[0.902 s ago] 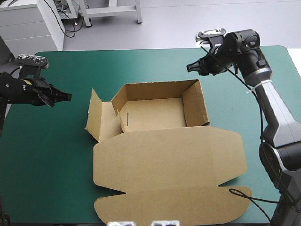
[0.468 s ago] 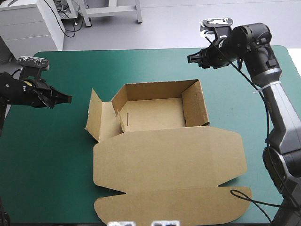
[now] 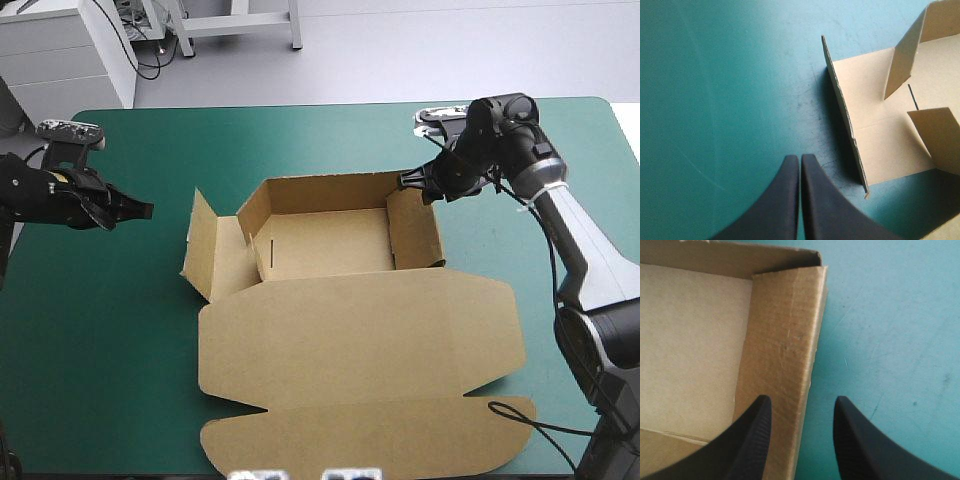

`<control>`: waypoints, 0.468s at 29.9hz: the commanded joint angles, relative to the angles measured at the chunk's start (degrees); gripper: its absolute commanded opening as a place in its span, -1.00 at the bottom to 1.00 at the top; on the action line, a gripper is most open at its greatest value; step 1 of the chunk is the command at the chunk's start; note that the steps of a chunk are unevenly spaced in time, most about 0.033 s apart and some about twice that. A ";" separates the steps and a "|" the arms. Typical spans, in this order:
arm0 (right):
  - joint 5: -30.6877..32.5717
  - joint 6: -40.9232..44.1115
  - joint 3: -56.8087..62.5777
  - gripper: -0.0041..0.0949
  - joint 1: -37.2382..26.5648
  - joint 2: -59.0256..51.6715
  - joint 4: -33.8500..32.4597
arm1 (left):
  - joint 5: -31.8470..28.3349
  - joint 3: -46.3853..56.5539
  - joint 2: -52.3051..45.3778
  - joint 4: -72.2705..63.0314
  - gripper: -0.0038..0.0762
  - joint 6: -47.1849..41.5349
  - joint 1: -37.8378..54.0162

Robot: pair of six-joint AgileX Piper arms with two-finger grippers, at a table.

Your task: Fold the box

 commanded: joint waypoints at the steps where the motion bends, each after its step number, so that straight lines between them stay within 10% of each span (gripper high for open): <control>1: -0.05 -1.25 -0.76 -0.16 0.01 -0.53 0.42 | -2.18 -1.53 -1.93 -2.35 -0.92 -0.09 -0.09; 14: -0.15 -2.54 -0.76 -0.22 0.01 7.19 5.06 | -2.05 -1.53 -1.93 -2.45 -0.92 -0.09 -0.09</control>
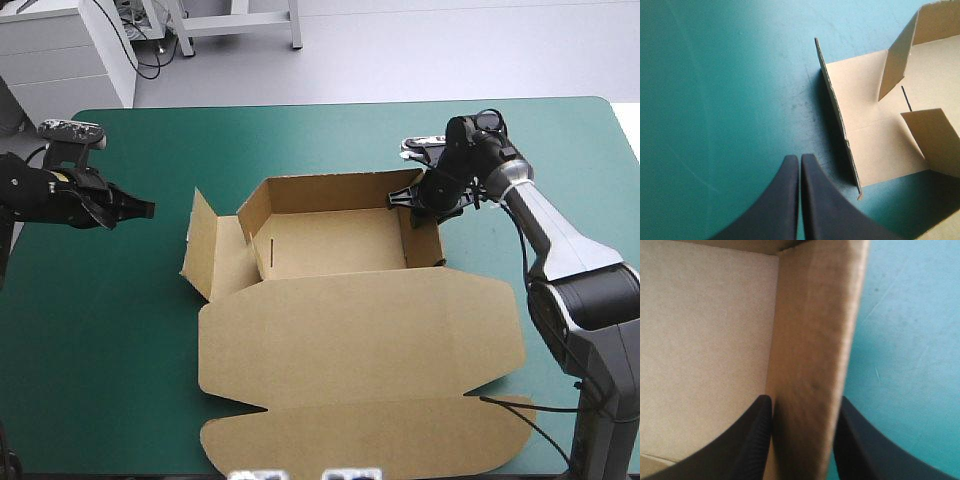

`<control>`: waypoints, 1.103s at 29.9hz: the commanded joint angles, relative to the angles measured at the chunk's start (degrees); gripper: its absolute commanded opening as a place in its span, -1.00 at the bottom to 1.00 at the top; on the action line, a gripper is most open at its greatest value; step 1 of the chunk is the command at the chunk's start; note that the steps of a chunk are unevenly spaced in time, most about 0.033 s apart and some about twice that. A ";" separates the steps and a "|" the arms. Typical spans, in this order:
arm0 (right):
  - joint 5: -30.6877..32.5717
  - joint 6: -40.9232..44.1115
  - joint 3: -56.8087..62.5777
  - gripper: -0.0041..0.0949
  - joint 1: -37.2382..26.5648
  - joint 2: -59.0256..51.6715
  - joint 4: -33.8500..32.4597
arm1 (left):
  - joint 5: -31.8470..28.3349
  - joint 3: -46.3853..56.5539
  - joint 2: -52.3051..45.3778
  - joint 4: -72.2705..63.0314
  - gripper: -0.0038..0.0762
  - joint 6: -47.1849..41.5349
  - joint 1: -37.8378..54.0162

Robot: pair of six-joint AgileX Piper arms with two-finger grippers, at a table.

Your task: Fold the box

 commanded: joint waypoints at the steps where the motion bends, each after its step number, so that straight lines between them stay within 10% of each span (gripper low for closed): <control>1: 0.48 -2.66 -1.33 -0.25 0.01 -1.46 2.22 | -2.05 -1.53 -1.93 -1.48 -0.92 -0.09 -0.09; 9: 0.48 -3.30 -1.33 -0.96 0.01 -0.99 2.50 | -0.16 -1.53 -1.93 -1.48 -0.92 -0.35 -0.09; 20: -0.87 -4.51 -1.33 -0.96 -2.47 -4.62 4.23 | -6.66 -1.53 -1.93 3.40 -0.92 -7.44 2.85; 33: -0.17 -14.68 -1.33 -0.96 -18.02 -14.73 26.18 | -7.16 -1.53 -1.83 -14.94 -0.92 -2.01 18.31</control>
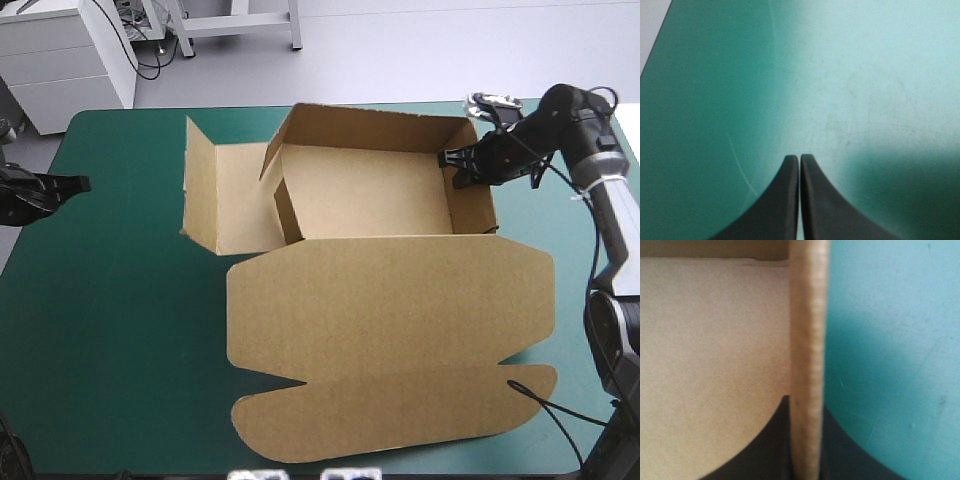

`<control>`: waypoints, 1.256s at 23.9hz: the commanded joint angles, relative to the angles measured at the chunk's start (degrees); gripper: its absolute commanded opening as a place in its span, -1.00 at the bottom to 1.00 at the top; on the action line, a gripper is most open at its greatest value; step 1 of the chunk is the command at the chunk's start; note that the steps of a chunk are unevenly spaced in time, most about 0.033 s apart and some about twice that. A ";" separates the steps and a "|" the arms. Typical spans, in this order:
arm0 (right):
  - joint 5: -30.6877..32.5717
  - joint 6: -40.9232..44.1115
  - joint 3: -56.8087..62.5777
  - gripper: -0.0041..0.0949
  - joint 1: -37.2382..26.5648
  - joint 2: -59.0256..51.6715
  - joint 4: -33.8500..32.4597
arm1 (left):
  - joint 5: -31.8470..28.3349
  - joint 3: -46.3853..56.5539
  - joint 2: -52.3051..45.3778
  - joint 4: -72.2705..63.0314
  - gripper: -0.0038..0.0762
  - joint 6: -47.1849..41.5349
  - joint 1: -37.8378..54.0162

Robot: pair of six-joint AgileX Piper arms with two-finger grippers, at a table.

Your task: Fold the box

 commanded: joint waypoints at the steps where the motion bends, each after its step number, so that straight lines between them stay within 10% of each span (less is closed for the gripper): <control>1: 0.20 -3.36 -1.68 -0.96 -4.23 -5.31 12.52 | -2.79 -1.53 -1.69 -11.13 -0.92 3.31 1.35; 12: -0.22 -7.72 -1.68 -0.95 -4.46 -7.43 24.71 | 3.91 -1.53 1.13 -43.58 -0.92 14.10 -4.31; 30: -11.40 -1.73 -1.68 -0.95 8.41 -7.43 12.31 | 12.89 -1.53 -1.52 -46.89 -0.92 17.82 -9.33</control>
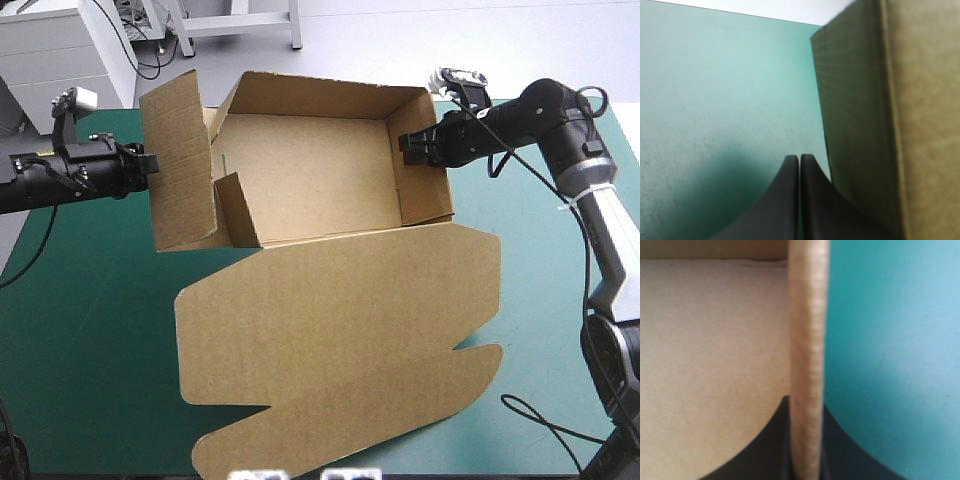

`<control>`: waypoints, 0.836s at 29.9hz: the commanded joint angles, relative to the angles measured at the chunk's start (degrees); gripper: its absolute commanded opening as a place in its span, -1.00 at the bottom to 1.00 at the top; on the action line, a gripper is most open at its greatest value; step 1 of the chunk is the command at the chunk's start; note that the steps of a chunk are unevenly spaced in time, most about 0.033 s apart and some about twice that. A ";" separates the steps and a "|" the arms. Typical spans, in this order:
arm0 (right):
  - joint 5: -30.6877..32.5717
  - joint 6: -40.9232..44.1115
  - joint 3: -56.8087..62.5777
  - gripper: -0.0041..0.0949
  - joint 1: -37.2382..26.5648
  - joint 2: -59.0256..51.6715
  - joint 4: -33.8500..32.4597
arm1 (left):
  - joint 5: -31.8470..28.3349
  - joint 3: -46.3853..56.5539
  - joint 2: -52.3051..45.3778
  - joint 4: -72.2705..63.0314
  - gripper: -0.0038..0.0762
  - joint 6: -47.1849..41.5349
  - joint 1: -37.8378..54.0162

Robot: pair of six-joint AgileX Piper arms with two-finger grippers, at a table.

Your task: Fold the box

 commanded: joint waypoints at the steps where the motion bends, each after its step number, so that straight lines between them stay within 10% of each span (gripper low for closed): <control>1: -4.74 1.73 -1.68 -0.95 1.40 -3.33 2.83 | 3.01 -1.53 -3.53 -4.48 -0.92 0.20 -0.33; 25: -11.82 4.39 -1.68 -0.95 5.50 -2.14 0.95 | 3.11 -1.53 -6.52 -4.52 -0.92 -1.27 -0.33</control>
